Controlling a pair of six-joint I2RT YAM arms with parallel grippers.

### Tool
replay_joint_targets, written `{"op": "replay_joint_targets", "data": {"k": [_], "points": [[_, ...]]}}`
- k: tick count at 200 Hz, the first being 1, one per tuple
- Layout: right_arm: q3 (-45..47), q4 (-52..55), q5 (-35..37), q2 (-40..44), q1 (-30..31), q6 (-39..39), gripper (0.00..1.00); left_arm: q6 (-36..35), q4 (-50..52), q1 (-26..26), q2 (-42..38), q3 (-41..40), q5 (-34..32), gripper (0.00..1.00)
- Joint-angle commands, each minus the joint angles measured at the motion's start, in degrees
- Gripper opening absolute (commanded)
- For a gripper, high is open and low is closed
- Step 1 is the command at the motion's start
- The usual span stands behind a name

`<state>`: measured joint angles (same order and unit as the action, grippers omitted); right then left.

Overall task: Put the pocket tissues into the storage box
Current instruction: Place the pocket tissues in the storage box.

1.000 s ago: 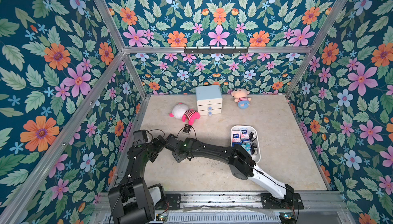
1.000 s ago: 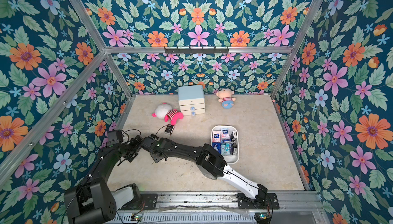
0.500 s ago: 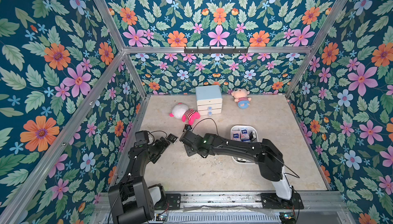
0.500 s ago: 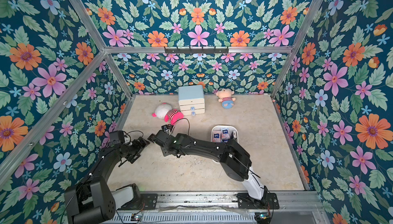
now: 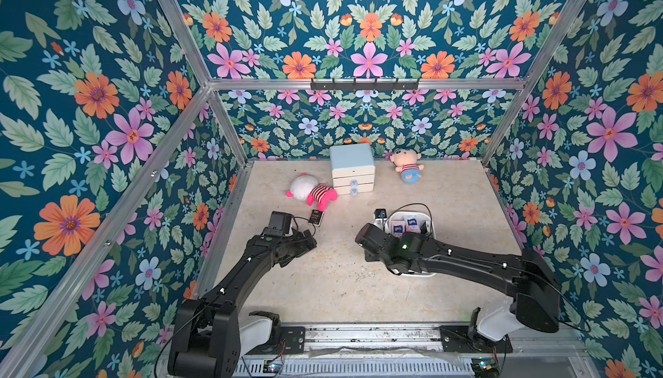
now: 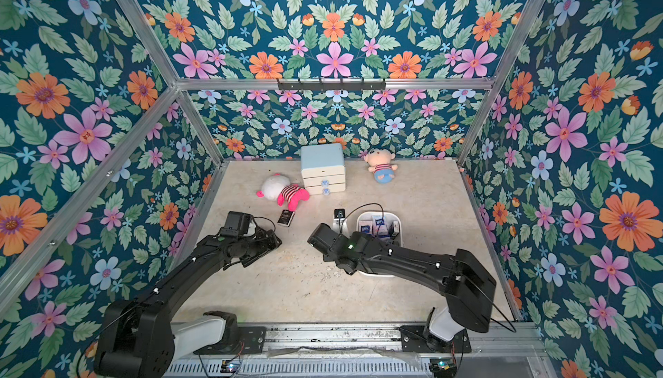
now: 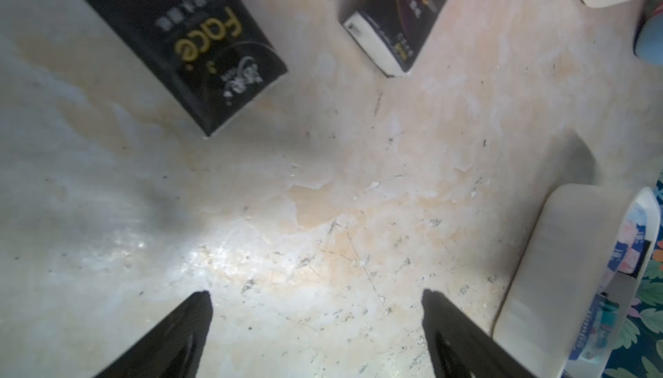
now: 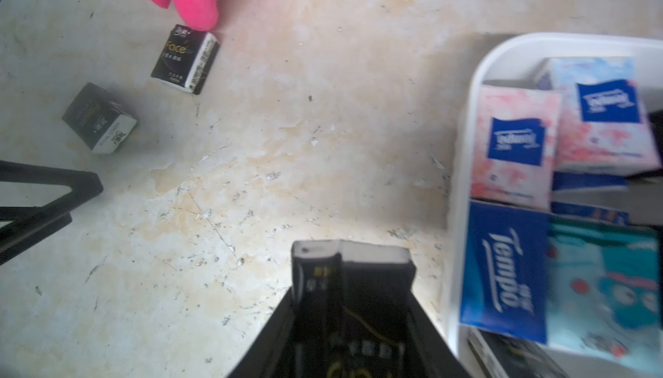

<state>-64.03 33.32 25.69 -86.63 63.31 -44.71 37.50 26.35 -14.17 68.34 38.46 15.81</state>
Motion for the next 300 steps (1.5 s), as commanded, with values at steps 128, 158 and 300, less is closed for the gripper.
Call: {"op": "replay_joint_targets", "data": {"k": [128, 158, 300], "points": [[29.6, -0.6, -4.9, 29.3, -15.1, -4.8, 0.48, 6.5, -2.3, -20.1, 11.1, 8.0, -8.7, 0.97], [28.5, -1.9, -5.3, 25.5, -15.1, -2.6, 0.49, 6.8, -2.3, -20.4, 11.0, 8.1, -9.1, 0.97], [24.3, 2.1, -8.6, 26.4, -15.1, -3.8, 0.78, 5.1, -2.5, -20.2, 11.9, 8.2, -10.5, 0.99]]}}
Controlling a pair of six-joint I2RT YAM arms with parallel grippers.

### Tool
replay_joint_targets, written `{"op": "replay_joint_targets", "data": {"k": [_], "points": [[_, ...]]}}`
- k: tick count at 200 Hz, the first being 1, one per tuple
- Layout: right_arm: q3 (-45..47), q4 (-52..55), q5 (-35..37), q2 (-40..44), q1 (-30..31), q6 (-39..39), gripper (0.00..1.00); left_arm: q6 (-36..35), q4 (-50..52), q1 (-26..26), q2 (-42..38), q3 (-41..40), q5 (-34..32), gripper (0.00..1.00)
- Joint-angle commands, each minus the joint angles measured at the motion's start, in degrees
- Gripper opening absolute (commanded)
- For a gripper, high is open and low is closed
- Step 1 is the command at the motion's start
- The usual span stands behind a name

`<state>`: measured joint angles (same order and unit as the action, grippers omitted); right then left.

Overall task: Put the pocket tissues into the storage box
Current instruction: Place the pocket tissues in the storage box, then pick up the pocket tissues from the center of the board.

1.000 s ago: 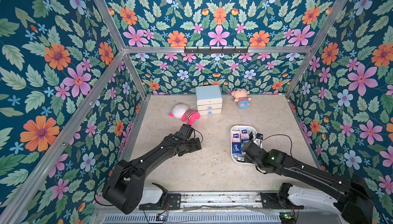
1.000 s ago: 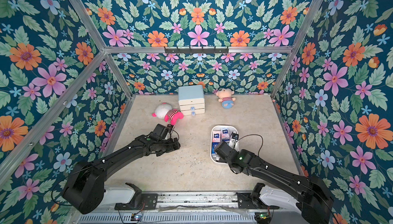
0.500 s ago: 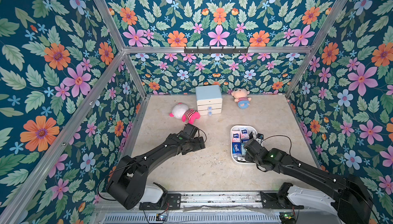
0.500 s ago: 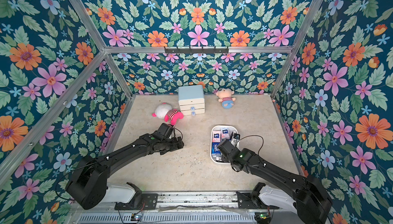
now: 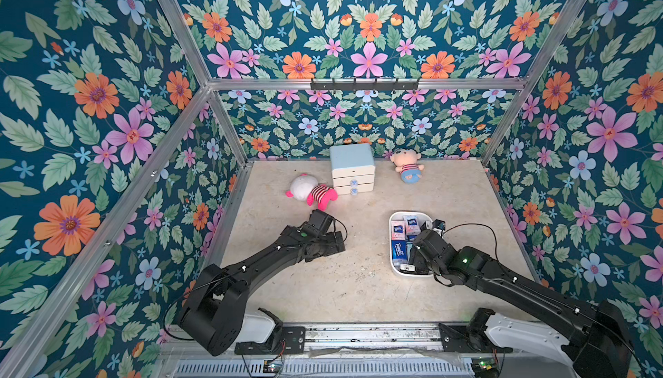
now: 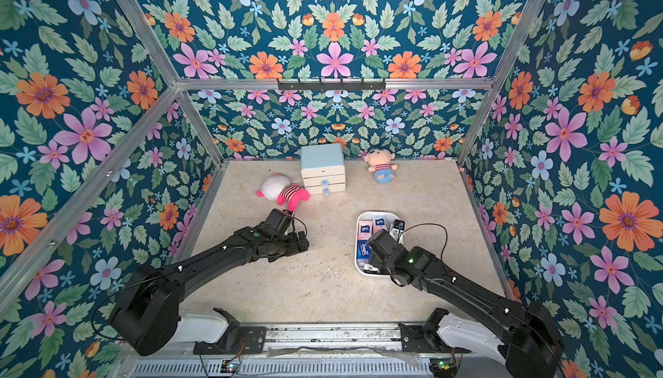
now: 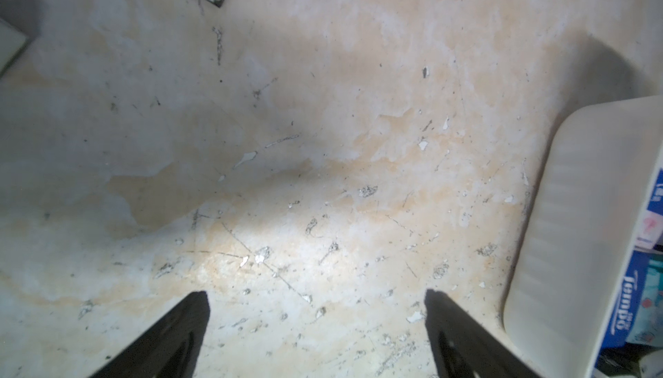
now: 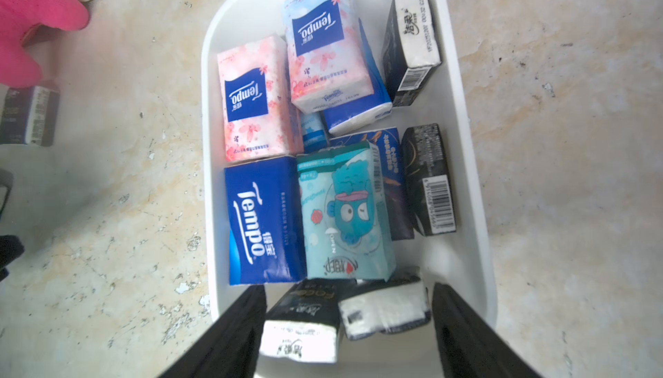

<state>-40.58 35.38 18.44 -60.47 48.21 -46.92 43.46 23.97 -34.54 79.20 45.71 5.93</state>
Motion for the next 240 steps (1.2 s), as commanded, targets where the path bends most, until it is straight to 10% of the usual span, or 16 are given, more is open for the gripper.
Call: {"op": "replay_joint_targets", "data": {"k": [1, 64, 133, 240], "points": [[0.9, 0.1, -1.4, 0.3, 0.0, -1.7, 0.78, -0.8, -0.1, 0.2, 1.1, 0.9, -0.7, 0.99], [-2.3, -3.8, -1.6, -3.1, 0.0, -0.9, 0.78, -0.6, 3.7, 4.8, 1.1, 2.4, -6.1, 0.99], [-10.0, -1.4, 0.6, -6.6, -0.2, 3.5, 0.81, -5.7, 5.6, 23.4, 0.3, 1.4, -7.9, 0.99], [-9.1, -1.2, 1.3, -6.3, -1.4, 3.6, 0.81, -7.2, 1.6, 30.0, 10.7, 6.7, -6.8, 0.96]]}}
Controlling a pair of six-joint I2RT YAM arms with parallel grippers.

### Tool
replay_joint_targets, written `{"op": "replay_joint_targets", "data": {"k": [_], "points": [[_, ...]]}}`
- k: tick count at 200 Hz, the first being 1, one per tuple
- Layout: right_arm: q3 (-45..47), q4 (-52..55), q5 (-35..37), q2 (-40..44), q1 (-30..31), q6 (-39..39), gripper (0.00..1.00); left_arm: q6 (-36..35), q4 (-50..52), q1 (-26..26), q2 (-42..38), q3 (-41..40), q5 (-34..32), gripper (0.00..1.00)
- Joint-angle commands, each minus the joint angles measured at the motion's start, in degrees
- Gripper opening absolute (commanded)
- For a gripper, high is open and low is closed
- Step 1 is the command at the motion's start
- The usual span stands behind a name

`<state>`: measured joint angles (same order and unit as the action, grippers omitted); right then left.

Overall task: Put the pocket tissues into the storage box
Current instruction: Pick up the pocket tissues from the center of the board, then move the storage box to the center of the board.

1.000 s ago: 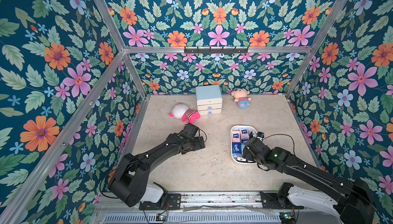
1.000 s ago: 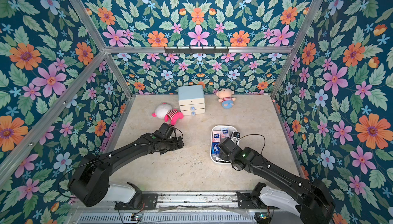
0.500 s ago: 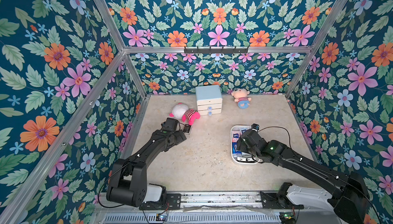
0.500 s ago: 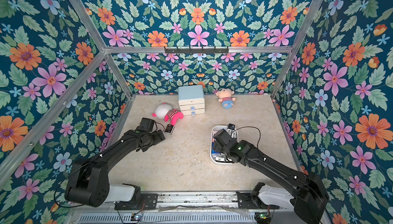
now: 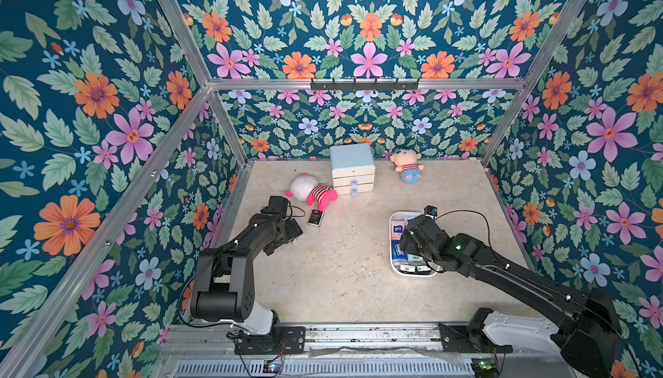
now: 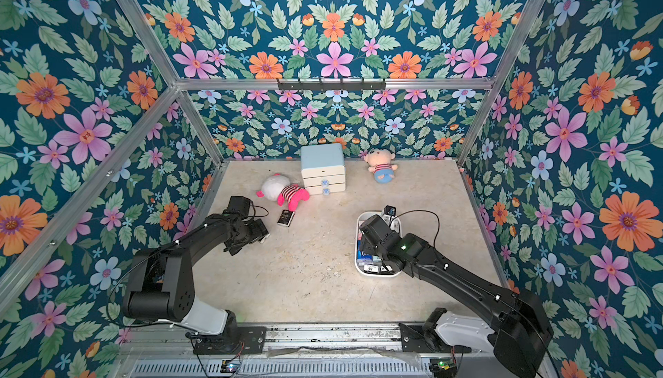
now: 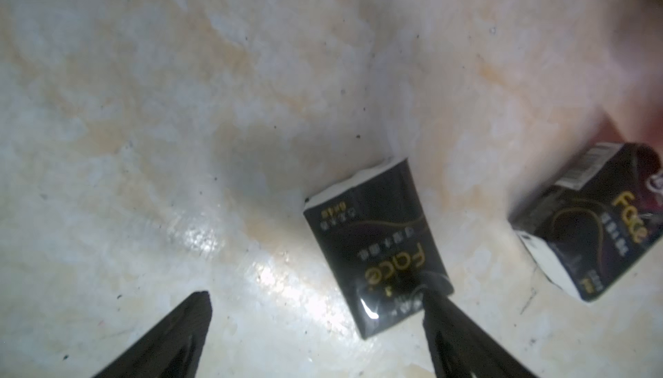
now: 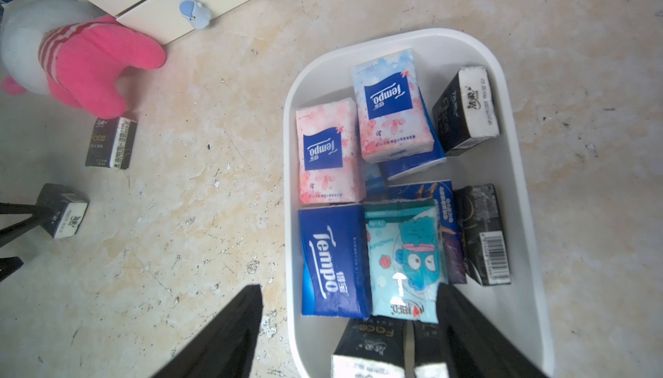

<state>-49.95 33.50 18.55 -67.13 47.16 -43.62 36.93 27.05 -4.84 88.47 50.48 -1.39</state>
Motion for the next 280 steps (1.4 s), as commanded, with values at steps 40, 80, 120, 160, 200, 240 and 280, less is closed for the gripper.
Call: {"op": "replay_joint_targets", "data": {"k": [40, 80, 120, 160, 200, 240, 280], "points": [[0.6, 0.3, 0.8, -0.4, -0.8, 0.4, 0.81, 0.9, -3.2, 0.4, 4.8, 4.4, 2.7, 0.94], [0.1, 1.3, 1.1, -0.4, -1.6, 0.5, 0.81, 1.9, -5.9, 0.3, 8.2, 4.4, 6.0, 0.82], [1.6, 2.0, 1.8, 1.9, -3.6, 0.7, 0.81, 0.5, -6.1, 0.3, 9.9, 4.6, 6.4, 0.58], [8.0, -2.3, -4.8, 6.3, -13.3, 3.5, 0.82, -0.9, -5.0, 0.3, 8.1, 4.5, 6.3, 0.44], [15.0, -12.7, -18.3, 10.8, -25.0, 6.5, 0.88, -3.1, -3.3, 0.3, 2.9, 3.6, 6.7, 0.42], [18.1, -21.8, -29.9, 7.9, -28.0, 7.7, 0.89, -4.3, -2.5, 0.3, -4.7, -0.1, 11.0, 0.43], [18.7, -27.5, -33.1, 5.1, -28.0, 7.2, 0.89, -4.2, -0.7, 0.0, -12.0, -4.9, 16.5, 0.43]]}}
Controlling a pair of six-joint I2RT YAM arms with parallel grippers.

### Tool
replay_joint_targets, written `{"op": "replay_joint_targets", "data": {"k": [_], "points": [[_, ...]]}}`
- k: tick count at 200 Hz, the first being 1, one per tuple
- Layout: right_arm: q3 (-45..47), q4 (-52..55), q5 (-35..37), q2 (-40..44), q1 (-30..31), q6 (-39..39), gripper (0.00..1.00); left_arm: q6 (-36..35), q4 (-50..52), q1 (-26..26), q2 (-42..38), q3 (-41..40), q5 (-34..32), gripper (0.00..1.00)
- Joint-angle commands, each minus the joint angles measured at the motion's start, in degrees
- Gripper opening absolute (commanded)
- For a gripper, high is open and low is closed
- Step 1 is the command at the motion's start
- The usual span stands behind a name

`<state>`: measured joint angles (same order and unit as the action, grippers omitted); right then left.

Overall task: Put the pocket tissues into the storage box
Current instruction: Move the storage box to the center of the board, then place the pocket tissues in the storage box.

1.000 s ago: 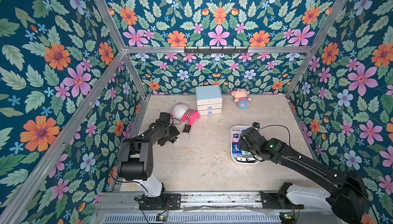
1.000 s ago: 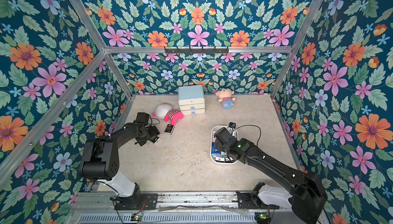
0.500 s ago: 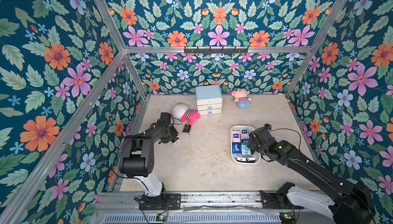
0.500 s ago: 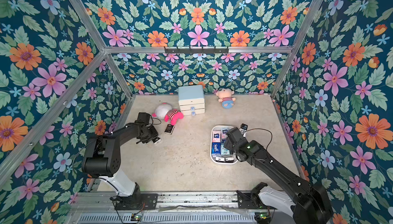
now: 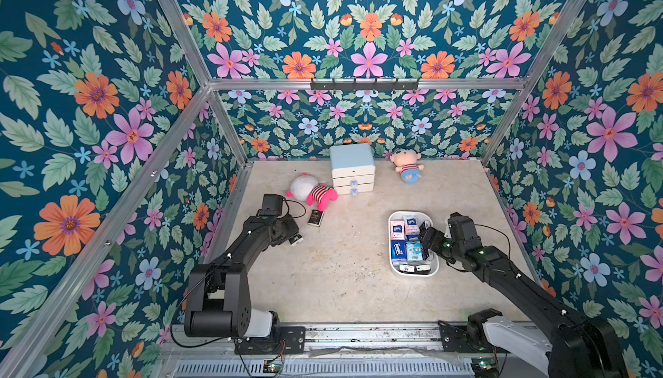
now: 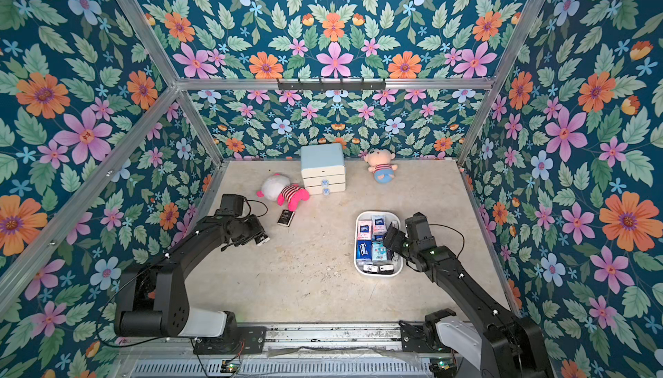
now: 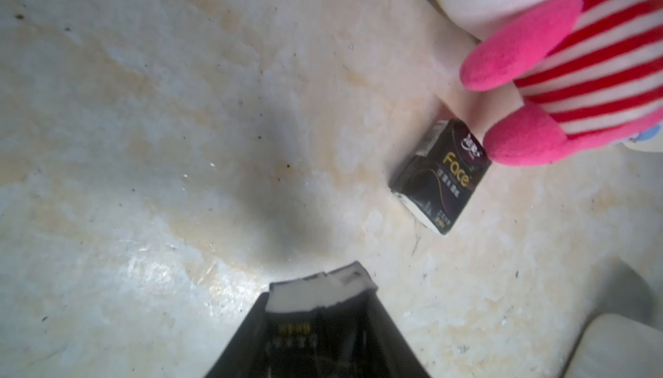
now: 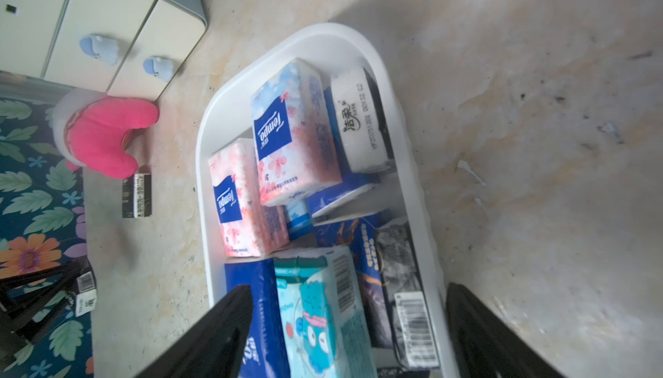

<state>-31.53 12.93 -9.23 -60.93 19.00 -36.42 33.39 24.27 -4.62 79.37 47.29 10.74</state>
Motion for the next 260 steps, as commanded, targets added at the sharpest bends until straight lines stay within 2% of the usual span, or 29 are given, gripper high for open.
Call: {"op": "replay_joint_targets", "data": {"k": [1, 30, 62, 102, 135, 167, 212, 260], "points": [[0.3, -7.1, -5.5, -1.3, 0.1, 0.0, 0.89, -0.6, 2.2, -0.2, -3.1, -1.8, 4.4, 0.43], [0.4, -12.7, -10.3, -4.7, 0.5, -2.6, 0.89, 0.6, 3.1, -1.8, -7.0, -3.9, 6.9, 0.43], [-1.4, -16.6, -9.7, -8.6, 4.8, -5.6, 0.89, 3.2, 3.4, -5.9, -10.1, -3.5, 7.2, 0.43], [-3.4, -18.3, -7.1, -11.8, 9.2, -8.9, 0.89, 6.9, 3.2, -17.5, -8.5, 1.1, 3.9, 0.42], [-4.6, -10.5, 1.6, -7.6, 9.2, -9.2, 0.89, 6.7, 2.3, -25.8, -2.9, 7.2, 1.7, 0.41], [-4.7, -1.0, 10.8, -1.1, 8.5, -11.5, 0.90, 0.1, 2.6, -31.9, 5.8, 16.3, 2.1, 0.39], [-0.1, 3.8, 9.2, 8.9, 1.9, -13.1, 0.90, -7.8, 7.8, -37.8, 18.4, 31.2, 0.8, 0.38], [-0.1, 8.5, 9.8, 12.2, 0.5, -11.6, 0.90, -7.1, 8.8, -43.2, 28.5, 40.3, 1.3, 0.38]]}}
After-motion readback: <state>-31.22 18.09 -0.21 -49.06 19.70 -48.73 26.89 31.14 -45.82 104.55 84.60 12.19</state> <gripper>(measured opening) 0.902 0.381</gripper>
